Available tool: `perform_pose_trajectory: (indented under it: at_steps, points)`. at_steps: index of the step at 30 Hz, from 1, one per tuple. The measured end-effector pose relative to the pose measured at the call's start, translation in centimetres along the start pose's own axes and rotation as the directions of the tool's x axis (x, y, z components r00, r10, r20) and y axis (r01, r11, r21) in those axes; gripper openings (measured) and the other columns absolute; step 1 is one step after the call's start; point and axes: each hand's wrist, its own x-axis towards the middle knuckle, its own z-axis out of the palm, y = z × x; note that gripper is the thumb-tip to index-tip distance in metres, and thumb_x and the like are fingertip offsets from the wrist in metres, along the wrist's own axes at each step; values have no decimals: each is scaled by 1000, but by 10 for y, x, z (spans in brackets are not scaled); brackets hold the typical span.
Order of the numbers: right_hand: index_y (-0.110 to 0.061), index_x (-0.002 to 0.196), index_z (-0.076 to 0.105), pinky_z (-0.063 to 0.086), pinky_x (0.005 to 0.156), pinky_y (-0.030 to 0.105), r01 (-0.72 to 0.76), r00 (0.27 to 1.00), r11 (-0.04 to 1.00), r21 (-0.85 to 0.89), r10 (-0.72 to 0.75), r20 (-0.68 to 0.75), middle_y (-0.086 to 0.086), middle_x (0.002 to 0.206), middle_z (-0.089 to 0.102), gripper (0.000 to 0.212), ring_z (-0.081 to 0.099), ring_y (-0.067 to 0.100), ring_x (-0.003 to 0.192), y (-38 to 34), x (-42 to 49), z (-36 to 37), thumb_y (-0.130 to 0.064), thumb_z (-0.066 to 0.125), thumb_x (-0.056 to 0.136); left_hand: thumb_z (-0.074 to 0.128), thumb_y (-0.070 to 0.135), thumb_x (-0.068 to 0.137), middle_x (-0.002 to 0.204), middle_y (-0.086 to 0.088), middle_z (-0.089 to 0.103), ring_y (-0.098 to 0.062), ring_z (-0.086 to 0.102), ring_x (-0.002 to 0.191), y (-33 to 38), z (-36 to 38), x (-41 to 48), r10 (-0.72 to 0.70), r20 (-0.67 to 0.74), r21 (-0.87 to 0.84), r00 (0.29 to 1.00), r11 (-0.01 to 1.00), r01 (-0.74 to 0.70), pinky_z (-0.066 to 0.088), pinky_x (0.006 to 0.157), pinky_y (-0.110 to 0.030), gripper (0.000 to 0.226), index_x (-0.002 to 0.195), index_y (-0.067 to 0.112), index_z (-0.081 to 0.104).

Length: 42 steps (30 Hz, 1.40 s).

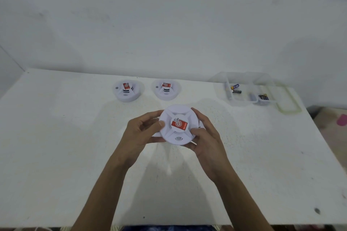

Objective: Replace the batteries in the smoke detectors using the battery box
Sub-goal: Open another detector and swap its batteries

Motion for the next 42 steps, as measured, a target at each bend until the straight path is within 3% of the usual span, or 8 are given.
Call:
perform_pose_trajectory:
  at_steps: [6, 22, 42]
  points:
    - [-19, 131, 51, 55, 85, 50, 0, 1000, 1000, -15, 0, -3, 9, 122, 63, 49, 65, 30, 107, 3, 0, -2, -15, 53, 83, 55, 6, 90, 99, 4, 75, -17, 71, 92, -1, 0, -1, -1, 1, 8, 1000, 1000, 1, 57, 65, -25, 26, 109, 21, 66]
    - [-20, 131, 52, 56, 85, 47, -16, 1000, 1000, -15, 16, -8, 6, 122, 64, 50, 66, 27, 107, 3, 0, -3, -18, 55, 81, 55, 6, 91, 100, 5, 74, -17, 71, 93, -4, 1, 1, -5, -4, 37, 1000, 999, 5, 57, 66, -25, 27, 110, 21, 65]
    - [-22, 132, 51, 55, 88, 47, -17, 1000, 1000, -26, 17, 1, 5, 124, 64, 44, 65, 26, 108, 6, 3, -8, -20, 56, 88, 54, 8, 92, 107, -1, 73, -22, 69, 98, -7, 2, 3, -68, -2, -14, 998, 998, 68, 58, 75, -36, 26, 112, 19, 66]
